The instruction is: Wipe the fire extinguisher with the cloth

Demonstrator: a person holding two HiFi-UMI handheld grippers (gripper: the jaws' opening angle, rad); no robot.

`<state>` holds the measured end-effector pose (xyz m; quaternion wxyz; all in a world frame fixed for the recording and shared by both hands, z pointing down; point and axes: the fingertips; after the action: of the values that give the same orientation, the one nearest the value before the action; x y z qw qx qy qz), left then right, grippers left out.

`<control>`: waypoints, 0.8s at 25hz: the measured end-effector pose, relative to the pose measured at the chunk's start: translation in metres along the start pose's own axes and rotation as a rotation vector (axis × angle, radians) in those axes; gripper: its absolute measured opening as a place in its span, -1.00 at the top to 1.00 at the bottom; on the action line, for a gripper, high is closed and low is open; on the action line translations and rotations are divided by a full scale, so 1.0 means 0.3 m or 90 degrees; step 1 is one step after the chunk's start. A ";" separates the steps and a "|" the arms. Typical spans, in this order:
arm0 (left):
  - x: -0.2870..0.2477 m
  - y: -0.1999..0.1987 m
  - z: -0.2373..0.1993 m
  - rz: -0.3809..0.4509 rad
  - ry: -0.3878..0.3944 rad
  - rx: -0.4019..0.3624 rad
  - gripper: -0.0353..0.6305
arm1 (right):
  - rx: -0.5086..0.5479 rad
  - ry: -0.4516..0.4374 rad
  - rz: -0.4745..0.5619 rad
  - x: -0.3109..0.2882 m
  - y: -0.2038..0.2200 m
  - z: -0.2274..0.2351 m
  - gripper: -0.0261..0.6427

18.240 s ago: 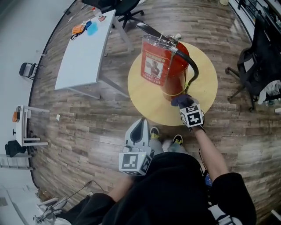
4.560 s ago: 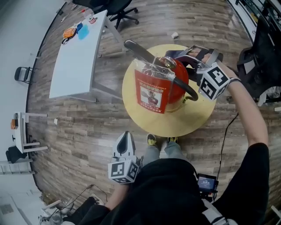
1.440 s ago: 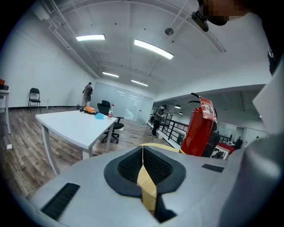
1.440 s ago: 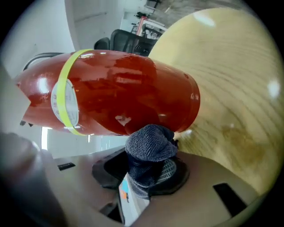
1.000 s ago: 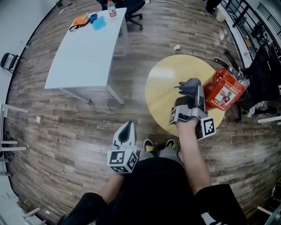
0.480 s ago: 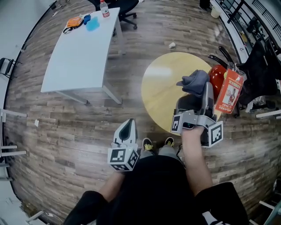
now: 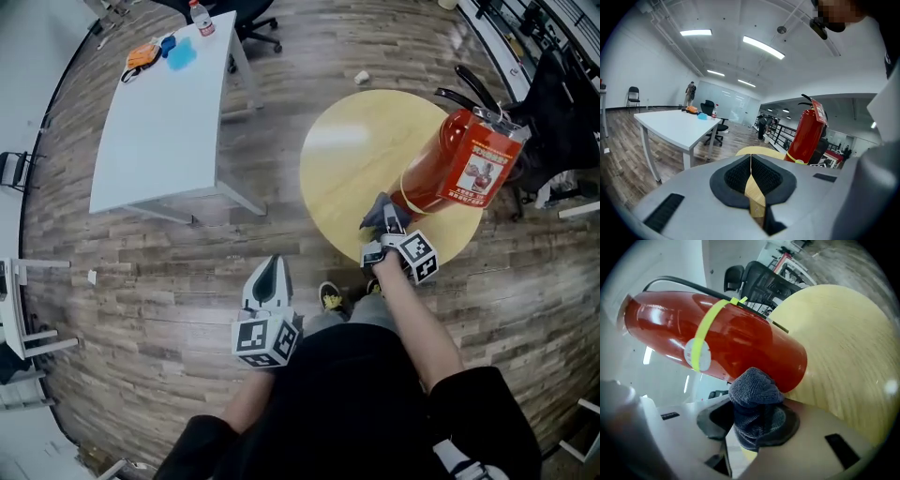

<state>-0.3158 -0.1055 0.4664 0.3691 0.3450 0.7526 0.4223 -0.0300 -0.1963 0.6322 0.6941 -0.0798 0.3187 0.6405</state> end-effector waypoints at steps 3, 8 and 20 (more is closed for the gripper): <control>-0.021 0.000 0.005 0.005 0.006 -0.005 0.82 | 0.100 0.000 -0.079 -0.028 0.009 0.064 0.54; -0.053 0.016 0.036 0.006 0.034 -0.004 0.82 | 0.308 -0.011 -0.184 0.094 -0.067 0.017 0.54; -0.168 0.052 0.188 -0.004 0.114 -0.007 0.82 | 0.659 -0.113 -0.041 0.490 -0.490 -0.458 0.54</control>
<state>-0.2401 -0.1196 0.4725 0.3035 0.3013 0.7816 0.4542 0.0581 -0.1689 0.4008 0.6863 0.3187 0.5307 0.3818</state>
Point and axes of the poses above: the fingertips, and each gripper's own axes: x backward along the fingers, z to its right, y out of its underside, and after that the axes turned 11 degrees about y, right-handed
